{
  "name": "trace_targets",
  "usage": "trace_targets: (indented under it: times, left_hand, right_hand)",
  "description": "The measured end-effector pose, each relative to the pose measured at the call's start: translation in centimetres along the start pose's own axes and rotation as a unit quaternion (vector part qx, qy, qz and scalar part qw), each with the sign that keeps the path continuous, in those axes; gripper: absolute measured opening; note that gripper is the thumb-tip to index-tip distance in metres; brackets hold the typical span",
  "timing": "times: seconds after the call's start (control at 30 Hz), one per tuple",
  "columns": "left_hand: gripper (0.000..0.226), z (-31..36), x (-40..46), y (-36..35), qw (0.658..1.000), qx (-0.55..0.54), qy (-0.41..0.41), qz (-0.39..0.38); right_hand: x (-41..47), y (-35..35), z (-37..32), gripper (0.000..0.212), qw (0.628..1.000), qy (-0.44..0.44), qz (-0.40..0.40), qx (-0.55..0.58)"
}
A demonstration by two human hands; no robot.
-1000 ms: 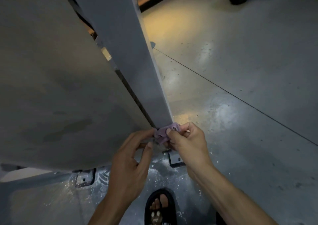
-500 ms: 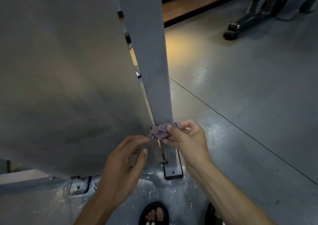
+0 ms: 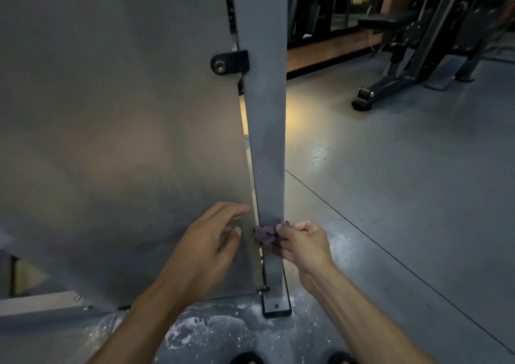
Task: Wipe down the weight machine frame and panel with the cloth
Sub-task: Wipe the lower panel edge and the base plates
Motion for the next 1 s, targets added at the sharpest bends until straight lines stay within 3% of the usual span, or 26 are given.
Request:
trace_targets:
  times: [0.13, 0.4, 0.5, 0.6, 0.7, 0.87, 0.93, 1.0]
  left_hand:
    - [0.036, 1.2, 1.3, 3.5, 0.999, 0.017, 0.000, 0.043]
    - [0.040, 3.7, 3.9, 7.1, 0.996, 0.054, 0.045, 0.052]
    - [0.040, 4.1, 4.5, 7.0, 0.993, 0.037, 0.086, 0.072]
    - [0.039, 3.9, 3.9, 6.9, 0.984, -0.003, 0.132, 0.118]
    - [0.037, 3.5, 2.9, 6.7, 0.979, -0.059, 0.133, 0.146]
    - [0.040, 2.9, 2.3, 6.6, 0.980, -0.065, 0.122, 0.143]
    - [0.041, 2.5, 2.4, 6.7, 0.978, -0.075, 0.126, 0.146]
    - [0.041, 2.0, 2.5, 6.6, 0.977, -0.084, 0.132, 0.147]
  right_hand:
    - [-1.4, -2.8, -4.2, 0.024, 0.995, 0.034, -0.066, 0.060]
    - [-2.6, -3.1, -5.1, 0.024, 0.999, 0.032, -0.023, 0.009]
    - [-3.5, -5.0, -7.8, 0.025, 0.996, 0.065, -0.054, 0.032]
    - [-3.8, -4.8, -7.6, 0.020, 0.996, 0.077, -0.036, 0.013]
    - [-3.8, -3.9, -5.7, 0.009, 0.999, 0.052, -0.012, 0.003]
    - [-4.6, -7.0, -8.9, 0.017, 0.994, 0.066, -0.084, 0.038]
    - [-4.6, -7.2, -9.2, 0.006, 0.993, 0.074, -0.064, 0.064]
    - [-4.5, -6.2, -8.1, 0.011, 0.995, 0.075, -0.028, 0.052]
Point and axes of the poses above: each hand's wrist, its own x-axis towards the middle knuckle, its own y-axis out of the back of the hand, z = x × y, the point moved 8 cm from there along x, towards the middle knuckle, and after that the axes turned 12 degrees about x, right-handed, at the moved point
